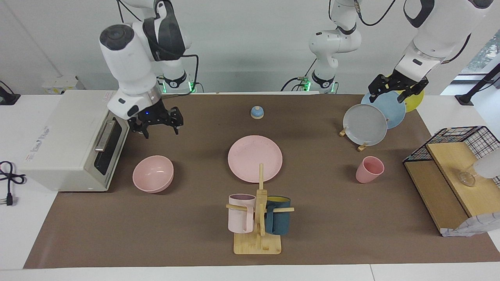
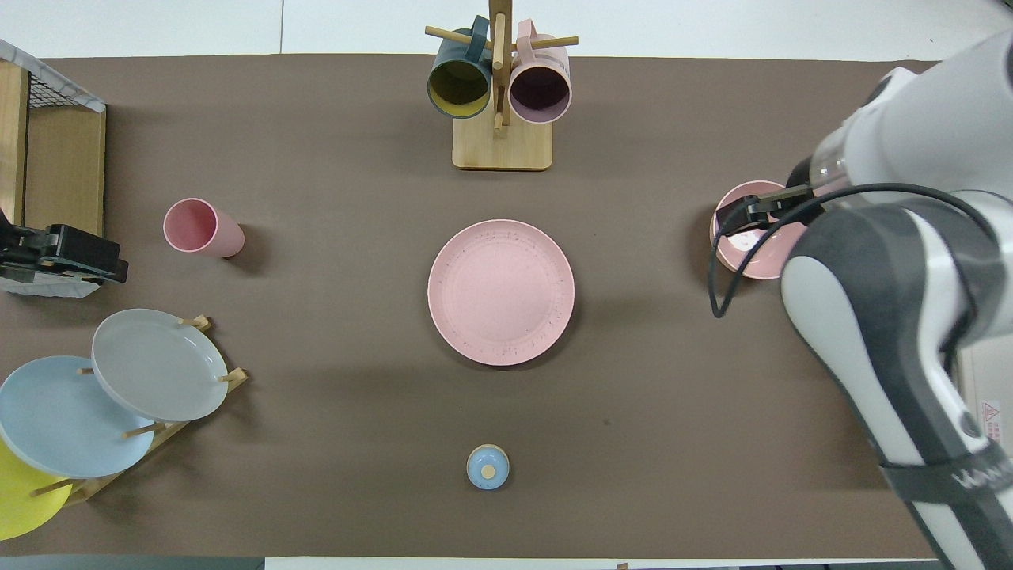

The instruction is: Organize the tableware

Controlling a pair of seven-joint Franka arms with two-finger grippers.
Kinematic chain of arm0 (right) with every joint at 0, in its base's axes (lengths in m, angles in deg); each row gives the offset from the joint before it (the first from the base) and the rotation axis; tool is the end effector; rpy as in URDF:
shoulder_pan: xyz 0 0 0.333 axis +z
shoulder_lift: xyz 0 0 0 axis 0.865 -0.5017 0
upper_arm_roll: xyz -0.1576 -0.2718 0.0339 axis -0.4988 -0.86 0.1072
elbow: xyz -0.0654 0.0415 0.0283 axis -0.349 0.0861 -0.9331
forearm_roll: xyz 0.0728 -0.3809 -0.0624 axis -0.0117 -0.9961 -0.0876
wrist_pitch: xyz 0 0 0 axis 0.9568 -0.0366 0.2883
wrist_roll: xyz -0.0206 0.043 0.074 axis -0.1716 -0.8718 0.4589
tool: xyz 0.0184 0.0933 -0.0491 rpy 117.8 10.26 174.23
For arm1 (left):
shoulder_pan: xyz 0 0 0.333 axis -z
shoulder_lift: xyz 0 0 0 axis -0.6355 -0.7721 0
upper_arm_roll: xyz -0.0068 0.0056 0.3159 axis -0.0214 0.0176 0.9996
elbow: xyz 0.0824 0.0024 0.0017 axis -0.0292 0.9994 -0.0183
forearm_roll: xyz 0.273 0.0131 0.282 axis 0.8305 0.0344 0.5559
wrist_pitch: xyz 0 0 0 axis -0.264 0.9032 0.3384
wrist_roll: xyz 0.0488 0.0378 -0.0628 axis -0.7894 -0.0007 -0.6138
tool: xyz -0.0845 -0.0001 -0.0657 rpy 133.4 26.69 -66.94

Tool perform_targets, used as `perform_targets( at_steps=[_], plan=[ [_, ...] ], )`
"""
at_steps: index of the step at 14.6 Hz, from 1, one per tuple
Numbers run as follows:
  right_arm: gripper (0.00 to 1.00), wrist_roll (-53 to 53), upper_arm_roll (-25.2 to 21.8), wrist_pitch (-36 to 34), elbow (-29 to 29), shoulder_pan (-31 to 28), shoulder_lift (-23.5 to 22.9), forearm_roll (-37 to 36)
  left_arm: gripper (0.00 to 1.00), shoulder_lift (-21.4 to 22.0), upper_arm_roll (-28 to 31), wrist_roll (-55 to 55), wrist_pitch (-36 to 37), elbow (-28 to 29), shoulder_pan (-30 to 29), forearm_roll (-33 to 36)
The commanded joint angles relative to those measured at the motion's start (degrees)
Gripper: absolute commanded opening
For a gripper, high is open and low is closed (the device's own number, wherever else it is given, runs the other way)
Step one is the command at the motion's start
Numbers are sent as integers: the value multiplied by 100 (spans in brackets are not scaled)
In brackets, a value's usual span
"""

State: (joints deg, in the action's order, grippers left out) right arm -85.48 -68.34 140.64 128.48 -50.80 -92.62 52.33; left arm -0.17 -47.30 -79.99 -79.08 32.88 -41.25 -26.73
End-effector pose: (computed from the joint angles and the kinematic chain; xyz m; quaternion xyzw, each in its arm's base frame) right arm 0.6013 0.1107 0.5019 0.9977 0.0680 0.0084 0.0000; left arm 0.5328 -0.0445 0.6262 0.9979 -0.0450 -0.0466 0.0097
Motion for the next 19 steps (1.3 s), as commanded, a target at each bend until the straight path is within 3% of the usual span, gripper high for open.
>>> perform_targets(
  at_steps=[1,3,9,12,14,17,19],
  plan=[
    [100,-172,3,1114,804,49,-168,115,100,121,26,-64,-9,111,3,74],
    [100,-181,3,1522,1317,49,-150,115,100,121,26,-73,-18,111,3,74],
    [100,-137,3,1795,1459,-56,-396,79,100,121,26,-72,-53,111,-6,74],
    [76,-101,3,1857,1634,-109,-370,53,100,121,26,-73,-184,155,3,74],
    [71,-75,-6,2076,1863,-109,-326,36,100,121,26,-73,-228,155,-6,65],
    [56,30,-15,2077,1872,-153,-379,-34,100,25,26,-64,-421,163,-6,56],
    [47,30,-15,2086,1872,-170,-388,-218,100,-272,26,-73,-597,163,-6,39]
  ],
)
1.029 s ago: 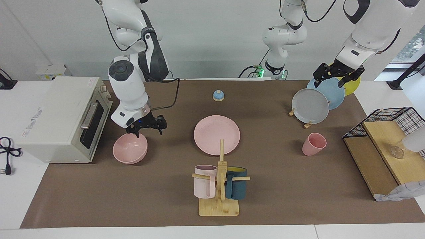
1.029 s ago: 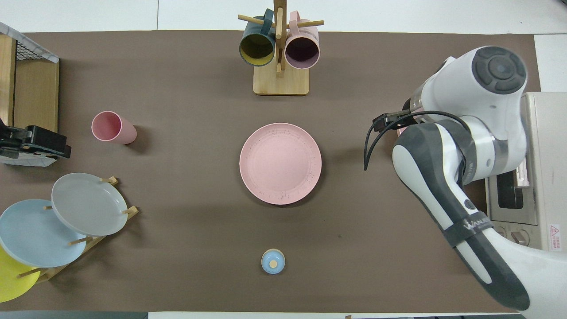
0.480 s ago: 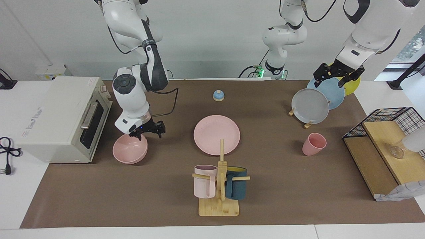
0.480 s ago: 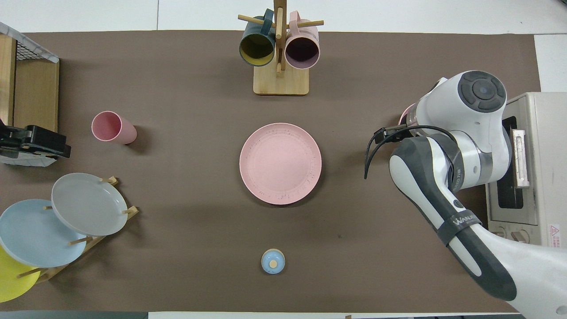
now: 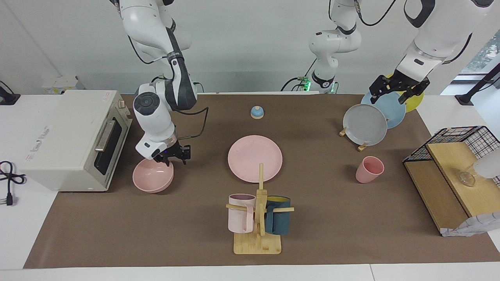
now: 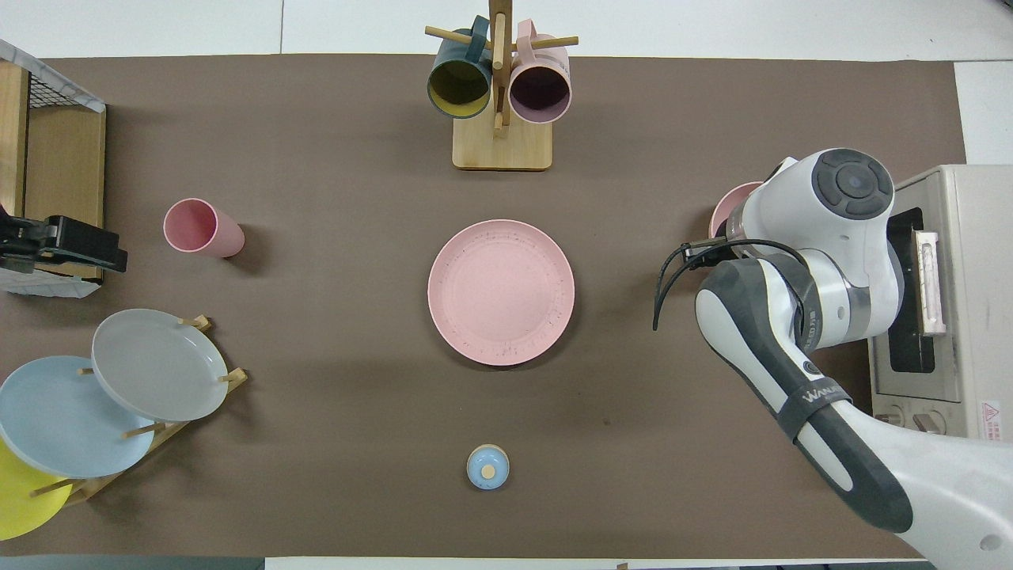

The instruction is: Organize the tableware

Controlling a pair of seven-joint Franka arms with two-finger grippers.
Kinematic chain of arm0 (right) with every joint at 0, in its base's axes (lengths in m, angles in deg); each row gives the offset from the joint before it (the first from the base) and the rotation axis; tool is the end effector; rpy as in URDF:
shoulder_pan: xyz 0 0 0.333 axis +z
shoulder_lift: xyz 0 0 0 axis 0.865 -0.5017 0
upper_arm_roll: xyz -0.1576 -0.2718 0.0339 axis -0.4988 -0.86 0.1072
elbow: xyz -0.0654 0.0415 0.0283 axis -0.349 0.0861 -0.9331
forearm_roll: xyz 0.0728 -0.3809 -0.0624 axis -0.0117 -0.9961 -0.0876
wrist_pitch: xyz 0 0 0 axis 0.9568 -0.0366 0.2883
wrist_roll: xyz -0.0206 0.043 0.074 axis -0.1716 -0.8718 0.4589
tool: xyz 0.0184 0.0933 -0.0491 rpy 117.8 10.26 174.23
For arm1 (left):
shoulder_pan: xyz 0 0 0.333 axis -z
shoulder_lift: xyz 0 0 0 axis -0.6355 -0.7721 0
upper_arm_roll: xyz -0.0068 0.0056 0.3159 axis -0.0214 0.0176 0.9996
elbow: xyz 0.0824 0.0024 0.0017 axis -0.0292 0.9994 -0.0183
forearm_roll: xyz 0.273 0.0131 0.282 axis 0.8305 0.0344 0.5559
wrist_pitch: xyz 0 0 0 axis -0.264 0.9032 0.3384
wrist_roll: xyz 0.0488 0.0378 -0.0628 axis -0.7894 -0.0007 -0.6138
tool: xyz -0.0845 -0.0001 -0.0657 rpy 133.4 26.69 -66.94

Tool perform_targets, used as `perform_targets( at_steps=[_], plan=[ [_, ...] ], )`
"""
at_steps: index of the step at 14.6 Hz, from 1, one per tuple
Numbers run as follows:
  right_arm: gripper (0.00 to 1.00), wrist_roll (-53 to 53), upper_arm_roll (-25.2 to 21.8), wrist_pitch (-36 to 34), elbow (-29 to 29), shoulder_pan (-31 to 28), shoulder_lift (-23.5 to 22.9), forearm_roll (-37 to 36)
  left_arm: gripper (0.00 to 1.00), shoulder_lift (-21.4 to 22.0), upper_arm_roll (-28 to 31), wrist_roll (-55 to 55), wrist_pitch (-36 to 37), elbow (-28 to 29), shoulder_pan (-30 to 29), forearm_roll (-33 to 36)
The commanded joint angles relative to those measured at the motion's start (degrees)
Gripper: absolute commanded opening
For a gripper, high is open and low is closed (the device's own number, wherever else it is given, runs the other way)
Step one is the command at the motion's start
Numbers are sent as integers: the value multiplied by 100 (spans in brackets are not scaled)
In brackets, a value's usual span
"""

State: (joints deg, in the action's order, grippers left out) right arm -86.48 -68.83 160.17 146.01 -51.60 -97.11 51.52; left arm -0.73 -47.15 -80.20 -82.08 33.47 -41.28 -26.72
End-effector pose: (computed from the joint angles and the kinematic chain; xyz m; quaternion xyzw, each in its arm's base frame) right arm 0.5842 0.0942 0.3419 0.9985 0.0532 -0.0126 0.0076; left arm 0.5415 -0.0430 0.6204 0.9986 -0.0413 -0.0305 0.0107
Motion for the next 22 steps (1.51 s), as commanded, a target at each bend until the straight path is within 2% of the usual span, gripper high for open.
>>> perform_targets(
  at_steps=[1,4,8,9,10,12,15,17,18,20,22],
  plan=[
    [43,130,34,134,119,-90,53,-242,100,-374,12,-51,-567,157,-2,30],
    [42,217,34,169,136,-99,44,-375,100,-998,12,-60,-1121,175,-2,-49],
    [42,411,34,178,136,-204,-18,-375,100,-1588,12,-104,-1886,236,33,-146],
    [37,428,34,178,136,-196,-18,-384,100,-1632,12,-104,-2114,358,33,-146],
    [28,446,34,178,136,-196,-18,-384,100,-1668,12,-104,-2299,438,33,-146],
    [0,455,34,195,119,-196,-35,-384,100,-1869,12,-121,-2450,447,86,-137],
    [0,438,51,108,-65,-38,-97,-620,100,-1923,12,-139,-2503,465,77,-137],
    [0,341,43,-382,-468,435,-114,-630,100,-1984,12,-148,-2713,648,86,-137],
    [0,80,51,-863,-888,663,-175,-630,100,-1984,12,-217,-2766,736,86,-137],
    [0,-832,51,-1918,-2064,1313,-526,-595,99,-1967,12,-341,-2863,877,86,-137],
    [0,-1685,51,-2675,-3067,1919,-956,-525,96,-1976,12,-341,-3047,1009,77,-137]
  ],
)
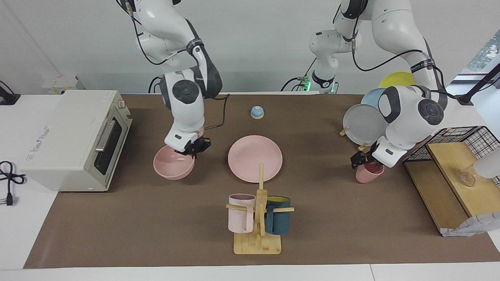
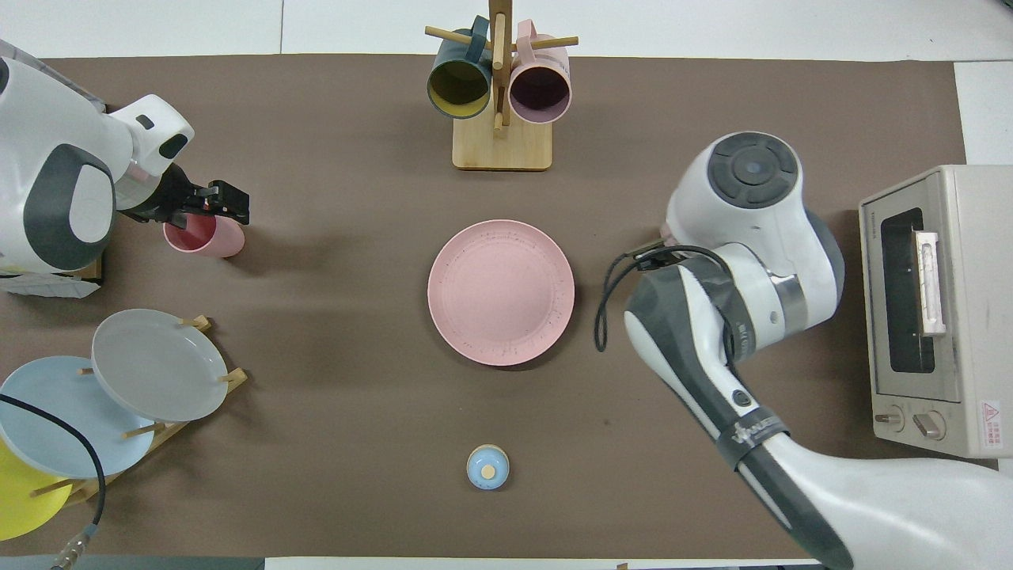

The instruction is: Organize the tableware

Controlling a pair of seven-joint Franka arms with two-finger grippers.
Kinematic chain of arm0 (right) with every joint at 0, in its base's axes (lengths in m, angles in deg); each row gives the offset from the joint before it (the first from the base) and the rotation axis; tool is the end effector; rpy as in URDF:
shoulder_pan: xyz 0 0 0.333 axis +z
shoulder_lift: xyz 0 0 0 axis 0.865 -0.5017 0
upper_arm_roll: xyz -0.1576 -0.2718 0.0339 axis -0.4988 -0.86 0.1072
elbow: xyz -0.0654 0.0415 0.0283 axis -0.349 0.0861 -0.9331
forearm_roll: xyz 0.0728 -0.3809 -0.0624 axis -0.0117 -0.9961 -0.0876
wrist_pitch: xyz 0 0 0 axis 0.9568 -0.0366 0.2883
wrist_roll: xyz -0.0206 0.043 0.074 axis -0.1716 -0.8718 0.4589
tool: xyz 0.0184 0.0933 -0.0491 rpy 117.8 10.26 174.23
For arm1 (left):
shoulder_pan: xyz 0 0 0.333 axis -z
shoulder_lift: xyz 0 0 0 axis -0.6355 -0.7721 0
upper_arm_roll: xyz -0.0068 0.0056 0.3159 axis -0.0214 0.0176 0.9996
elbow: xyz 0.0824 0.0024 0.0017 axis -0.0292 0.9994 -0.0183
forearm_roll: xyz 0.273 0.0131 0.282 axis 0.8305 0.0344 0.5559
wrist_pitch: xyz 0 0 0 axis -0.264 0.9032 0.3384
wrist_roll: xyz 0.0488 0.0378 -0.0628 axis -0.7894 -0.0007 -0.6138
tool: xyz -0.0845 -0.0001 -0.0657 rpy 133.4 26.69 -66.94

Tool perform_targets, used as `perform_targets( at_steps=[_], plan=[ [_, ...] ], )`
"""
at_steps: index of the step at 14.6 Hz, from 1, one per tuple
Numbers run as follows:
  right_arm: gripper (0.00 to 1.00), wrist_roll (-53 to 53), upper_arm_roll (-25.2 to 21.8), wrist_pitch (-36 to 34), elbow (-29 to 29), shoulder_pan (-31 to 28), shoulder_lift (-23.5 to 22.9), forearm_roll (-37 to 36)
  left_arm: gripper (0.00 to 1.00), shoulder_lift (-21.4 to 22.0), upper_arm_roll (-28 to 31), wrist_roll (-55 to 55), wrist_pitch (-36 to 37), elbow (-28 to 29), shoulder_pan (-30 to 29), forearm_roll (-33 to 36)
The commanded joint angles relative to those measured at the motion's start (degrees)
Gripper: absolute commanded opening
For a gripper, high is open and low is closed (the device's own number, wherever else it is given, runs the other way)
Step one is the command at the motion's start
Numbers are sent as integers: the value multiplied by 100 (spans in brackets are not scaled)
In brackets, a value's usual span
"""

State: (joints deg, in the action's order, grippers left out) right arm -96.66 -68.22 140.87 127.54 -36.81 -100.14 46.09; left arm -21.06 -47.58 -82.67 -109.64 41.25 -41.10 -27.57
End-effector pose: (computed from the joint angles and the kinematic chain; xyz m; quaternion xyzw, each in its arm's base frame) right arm 0.5787 0.2544 0.4288 0.9914 0.1114 -0.0276 0.0629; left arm 0.6389 -0.0501 0.3836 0.9987 -0.0134 -0.0360 0.0346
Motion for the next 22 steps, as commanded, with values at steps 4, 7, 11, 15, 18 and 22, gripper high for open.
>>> perform_targets(
  at_steps=[4,7,11,15,18,22],
  plan=[
    [0,-2066,-1,-356,-1813,1355,-1243,484,75,58,54,-102,-336,293,58,-53],
    [0,-2174,-1,216,-1770,1401,-1393,510,26,66,54,-120,-328,293,67,-27],
    [0,-2174,-1,708,-1699,1515,-1560,634,0,67,63,-94,-319,293,32,17],
    [0,-2174,-1,763,-1577,1611,-1561,757,0,75,63,-67,-258,162,6,61],
    [0,-2174,-1,903,-1242,1638,-1482,766,0,110,63,-58,-74,-40,6,61],
    [0,-2165,8,815,-1216,1612,-1473,774,0,137,54,-93,725,-628,50,53]
  ],
)
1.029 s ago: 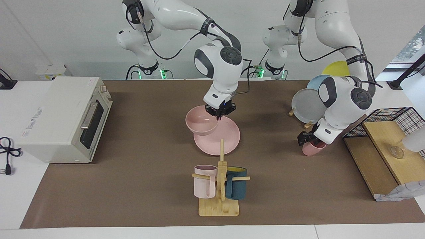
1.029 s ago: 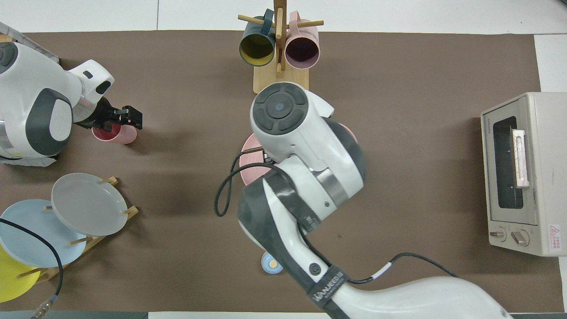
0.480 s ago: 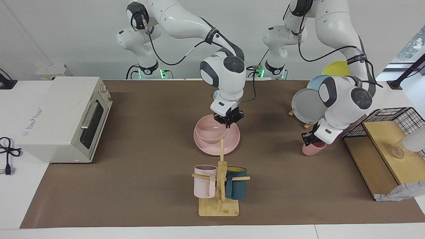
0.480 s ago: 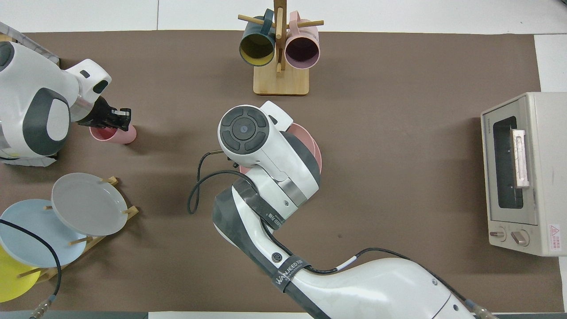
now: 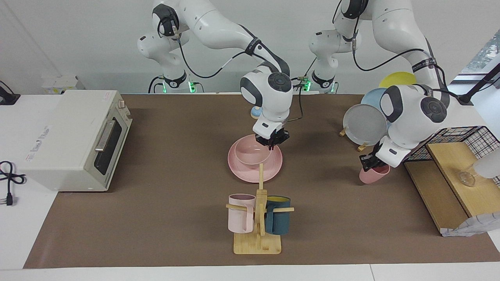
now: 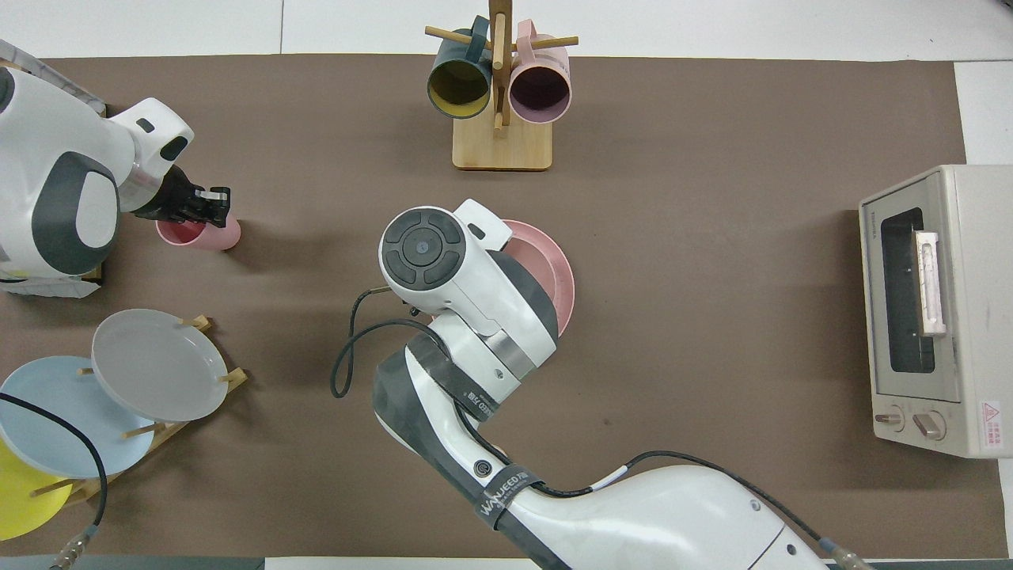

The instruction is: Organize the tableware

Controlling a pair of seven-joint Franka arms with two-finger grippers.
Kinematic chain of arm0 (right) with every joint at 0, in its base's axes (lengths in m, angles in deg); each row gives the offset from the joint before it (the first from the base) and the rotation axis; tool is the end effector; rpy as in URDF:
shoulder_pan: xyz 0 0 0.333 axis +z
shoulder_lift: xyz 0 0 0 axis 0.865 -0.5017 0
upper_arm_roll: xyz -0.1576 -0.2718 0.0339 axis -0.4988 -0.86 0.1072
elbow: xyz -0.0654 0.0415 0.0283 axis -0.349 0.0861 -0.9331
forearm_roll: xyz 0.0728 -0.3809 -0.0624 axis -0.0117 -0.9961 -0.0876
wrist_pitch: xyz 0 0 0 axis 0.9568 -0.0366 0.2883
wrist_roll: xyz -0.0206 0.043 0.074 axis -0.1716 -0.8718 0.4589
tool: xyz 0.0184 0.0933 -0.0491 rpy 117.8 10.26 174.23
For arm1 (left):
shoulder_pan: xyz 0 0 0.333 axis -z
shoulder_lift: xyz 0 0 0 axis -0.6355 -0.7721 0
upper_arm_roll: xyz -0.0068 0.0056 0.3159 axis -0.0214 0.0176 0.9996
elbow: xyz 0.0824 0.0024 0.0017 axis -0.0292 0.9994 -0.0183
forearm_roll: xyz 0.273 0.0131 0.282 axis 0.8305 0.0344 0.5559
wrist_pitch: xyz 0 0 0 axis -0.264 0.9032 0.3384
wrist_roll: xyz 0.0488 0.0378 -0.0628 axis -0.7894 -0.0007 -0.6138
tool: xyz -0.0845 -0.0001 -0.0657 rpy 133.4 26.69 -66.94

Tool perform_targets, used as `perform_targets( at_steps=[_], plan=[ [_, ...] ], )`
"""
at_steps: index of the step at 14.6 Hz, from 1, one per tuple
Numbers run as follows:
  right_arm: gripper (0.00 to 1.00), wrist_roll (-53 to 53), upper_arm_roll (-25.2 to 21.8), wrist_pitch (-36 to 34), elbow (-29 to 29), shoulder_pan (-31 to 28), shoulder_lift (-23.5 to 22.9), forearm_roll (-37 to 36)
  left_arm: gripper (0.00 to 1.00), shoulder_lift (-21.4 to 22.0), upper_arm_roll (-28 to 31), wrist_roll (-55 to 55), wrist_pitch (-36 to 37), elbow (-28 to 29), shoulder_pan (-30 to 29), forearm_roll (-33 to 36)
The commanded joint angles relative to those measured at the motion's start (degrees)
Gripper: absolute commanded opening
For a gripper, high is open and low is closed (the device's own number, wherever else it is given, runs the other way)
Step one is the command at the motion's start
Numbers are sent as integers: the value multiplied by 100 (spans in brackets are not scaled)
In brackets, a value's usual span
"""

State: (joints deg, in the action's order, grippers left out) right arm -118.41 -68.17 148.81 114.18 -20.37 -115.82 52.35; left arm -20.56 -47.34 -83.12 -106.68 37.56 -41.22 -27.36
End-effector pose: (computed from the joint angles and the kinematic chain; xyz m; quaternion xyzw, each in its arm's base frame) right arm 0.5364 0.4636 0.3652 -0.9989 -0.0460 0.0015 0.0051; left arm 0.6461 -0.0460 0.4147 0.9991 -0.0082 -0.0252 0.0328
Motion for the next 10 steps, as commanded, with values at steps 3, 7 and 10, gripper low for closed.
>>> perform_targets(
  at_steps=[3,7,10],
  plan=[
    [58,1,-6,-128,41,-41,104,148,0,174,22,-75,816,-488,80,32],
    [100,79,-94,-1049,-564,-181,252,51,0,165,-22,-189,896,-603,88,14],
    [100,568,-85,-1646,-416,-1066,1121,60,0,87,-31,-504,1316,-1031,272,-21]
  ],
)
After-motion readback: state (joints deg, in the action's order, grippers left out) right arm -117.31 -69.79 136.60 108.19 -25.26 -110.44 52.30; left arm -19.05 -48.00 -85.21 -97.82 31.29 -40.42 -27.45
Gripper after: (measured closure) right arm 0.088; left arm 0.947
